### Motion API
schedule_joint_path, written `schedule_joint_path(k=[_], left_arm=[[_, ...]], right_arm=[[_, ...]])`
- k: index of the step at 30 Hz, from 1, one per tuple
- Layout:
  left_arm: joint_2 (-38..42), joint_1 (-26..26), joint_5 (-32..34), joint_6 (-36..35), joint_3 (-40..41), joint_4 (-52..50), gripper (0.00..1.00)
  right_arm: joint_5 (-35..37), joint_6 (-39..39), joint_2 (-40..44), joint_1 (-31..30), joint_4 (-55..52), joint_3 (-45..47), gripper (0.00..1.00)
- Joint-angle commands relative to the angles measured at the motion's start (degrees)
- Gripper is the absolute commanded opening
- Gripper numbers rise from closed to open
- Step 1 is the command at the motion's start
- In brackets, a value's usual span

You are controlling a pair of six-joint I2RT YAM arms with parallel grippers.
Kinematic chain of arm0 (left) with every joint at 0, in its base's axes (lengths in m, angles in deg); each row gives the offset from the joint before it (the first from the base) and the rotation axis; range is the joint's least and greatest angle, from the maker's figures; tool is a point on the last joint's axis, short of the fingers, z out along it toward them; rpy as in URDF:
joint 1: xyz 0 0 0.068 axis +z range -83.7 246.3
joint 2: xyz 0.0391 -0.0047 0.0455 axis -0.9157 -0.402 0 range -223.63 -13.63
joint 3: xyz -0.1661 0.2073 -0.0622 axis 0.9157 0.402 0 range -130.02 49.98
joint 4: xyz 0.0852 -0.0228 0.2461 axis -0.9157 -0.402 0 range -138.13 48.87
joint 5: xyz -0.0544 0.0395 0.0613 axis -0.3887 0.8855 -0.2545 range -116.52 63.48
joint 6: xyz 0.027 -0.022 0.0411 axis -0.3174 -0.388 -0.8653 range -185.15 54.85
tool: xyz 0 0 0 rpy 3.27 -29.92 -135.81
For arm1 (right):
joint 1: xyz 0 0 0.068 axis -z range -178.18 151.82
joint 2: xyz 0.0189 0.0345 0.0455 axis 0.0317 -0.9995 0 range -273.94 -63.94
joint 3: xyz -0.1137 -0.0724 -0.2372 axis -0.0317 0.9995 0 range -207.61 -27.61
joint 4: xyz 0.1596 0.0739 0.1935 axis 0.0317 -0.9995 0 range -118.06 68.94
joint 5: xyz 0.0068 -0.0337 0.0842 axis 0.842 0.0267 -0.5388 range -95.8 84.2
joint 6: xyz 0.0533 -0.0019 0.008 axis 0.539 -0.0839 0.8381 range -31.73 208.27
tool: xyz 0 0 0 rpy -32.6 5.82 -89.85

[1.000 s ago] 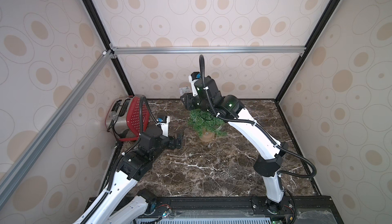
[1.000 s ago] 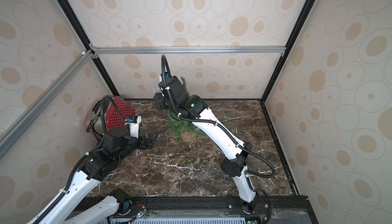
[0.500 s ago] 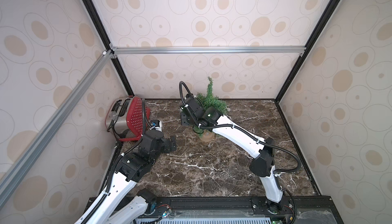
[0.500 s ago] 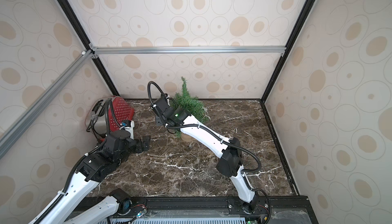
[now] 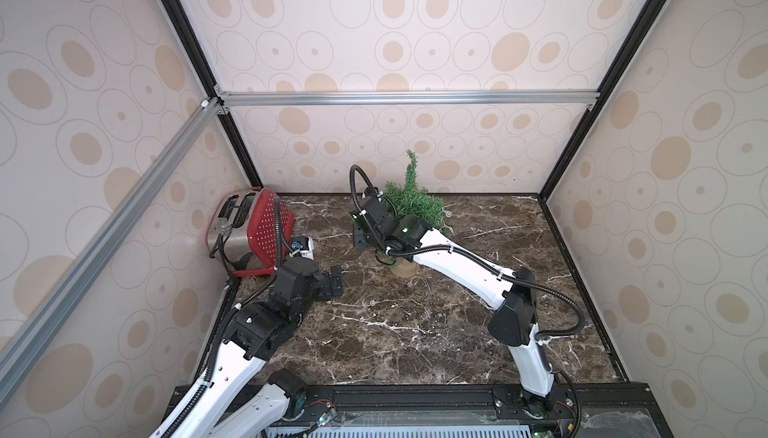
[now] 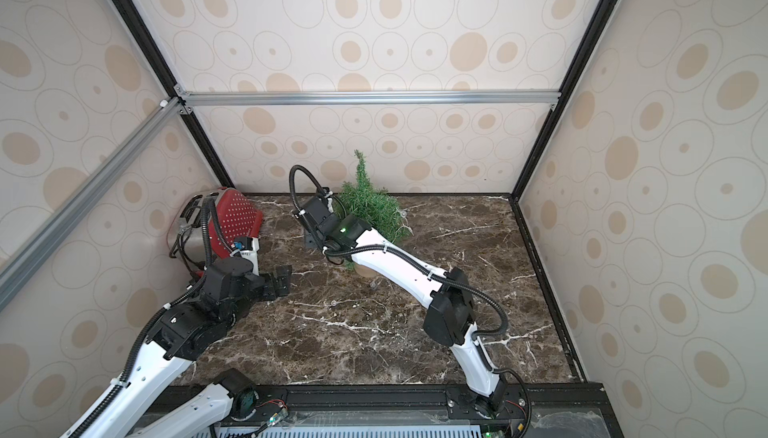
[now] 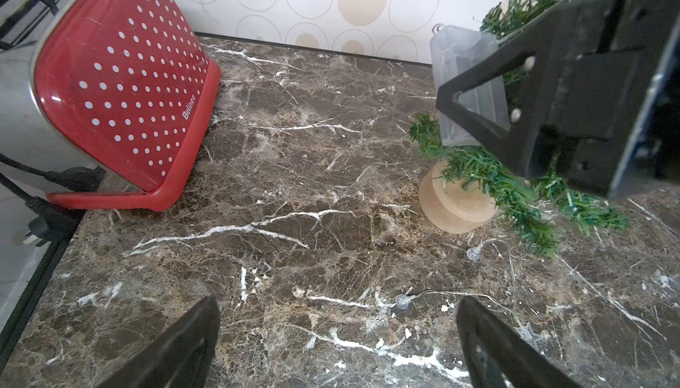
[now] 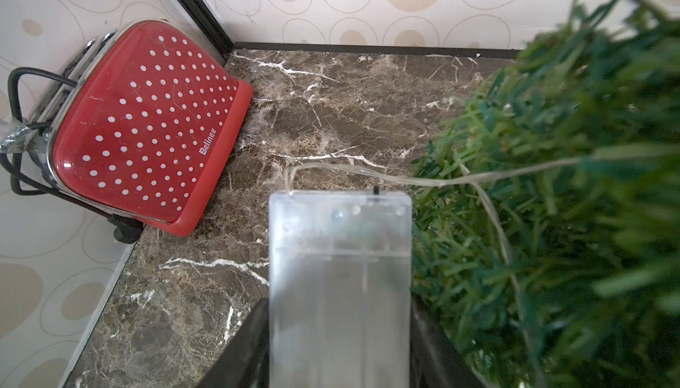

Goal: Wrap string light around the christmas tree
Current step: Wrap the light string around the Christmas tree, then pick up the light string from the center of the board.

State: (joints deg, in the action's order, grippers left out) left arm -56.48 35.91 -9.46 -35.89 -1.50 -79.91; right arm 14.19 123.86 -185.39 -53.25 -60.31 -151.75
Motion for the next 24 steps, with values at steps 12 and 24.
schedule_joint_path(k=[12, 24], left_arm=[[1.45, -0.22, 3.33, -1.92, -0.53, -0.07, 0.99], [0.05, -0.26, 2.75, -3.33, -0.85, 0.23, 0.99]], right_arm=[[-0.95, -0.85, 5.69, -2.39, 0.31, -0.14, 0.79], [-6.40, -17.29, 17.27, -5.75, 1.56, 6.17, 0.70]])
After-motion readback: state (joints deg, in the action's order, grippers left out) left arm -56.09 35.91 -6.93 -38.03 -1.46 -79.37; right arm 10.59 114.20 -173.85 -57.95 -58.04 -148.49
